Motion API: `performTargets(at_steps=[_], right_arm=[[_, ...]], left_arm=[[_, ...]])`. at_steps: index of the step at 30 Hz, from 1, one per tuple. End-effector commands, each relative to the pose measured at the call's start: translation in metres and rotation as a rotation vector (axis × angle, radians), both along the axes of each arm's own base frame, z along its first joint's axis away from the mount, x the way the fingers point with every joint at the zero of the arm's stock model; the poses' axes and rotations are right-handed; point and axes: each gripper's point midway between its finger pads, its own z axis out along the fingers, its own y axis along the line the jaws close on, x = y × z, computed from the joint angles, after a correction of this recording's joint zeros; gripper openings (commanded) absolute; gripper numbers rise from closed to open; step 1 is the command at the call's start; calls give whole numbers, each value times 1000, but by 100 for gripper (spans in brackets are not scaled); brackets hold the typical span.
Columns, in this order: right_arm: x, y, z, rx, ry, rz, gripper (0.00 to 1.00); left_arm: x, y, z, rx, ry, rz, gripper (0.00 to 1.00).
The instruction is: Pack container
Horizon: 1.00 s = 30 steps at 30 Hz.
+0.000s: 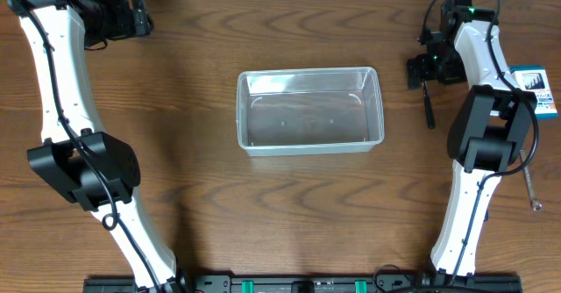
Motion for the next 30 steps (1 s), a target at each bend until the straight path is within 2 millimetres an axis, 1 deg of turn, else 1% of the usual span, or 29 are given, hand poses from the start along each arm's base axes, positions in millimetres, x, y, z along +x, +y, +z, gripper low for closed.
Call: performTargets(at_steps=[1,5,11,15,20,26,30], right_arm=[[-3,-1,-10,-1,20,4,81],[-2,0,-10,2,16,1,59],[-1,0,-10,2,13,-8,55],[2,2,-10,8,-2,-15,47],[5,7,-9,29,-14,-11,43],[7,11,-9,29,-18,-18,31],[7,13,-9,30,-18,-29,27]], left_arm=[[1,1,8,-4,-20,2,98],[1,1,8,-4,-20,2,98],[1,1,8,-4,-20,2,98],[1,1,8,-4,-20,2,98],[1,1,8,-4,-20,2,98],[1,1,8,-4,-20,2,98],[1,1,8,-4,-20,2,98]])
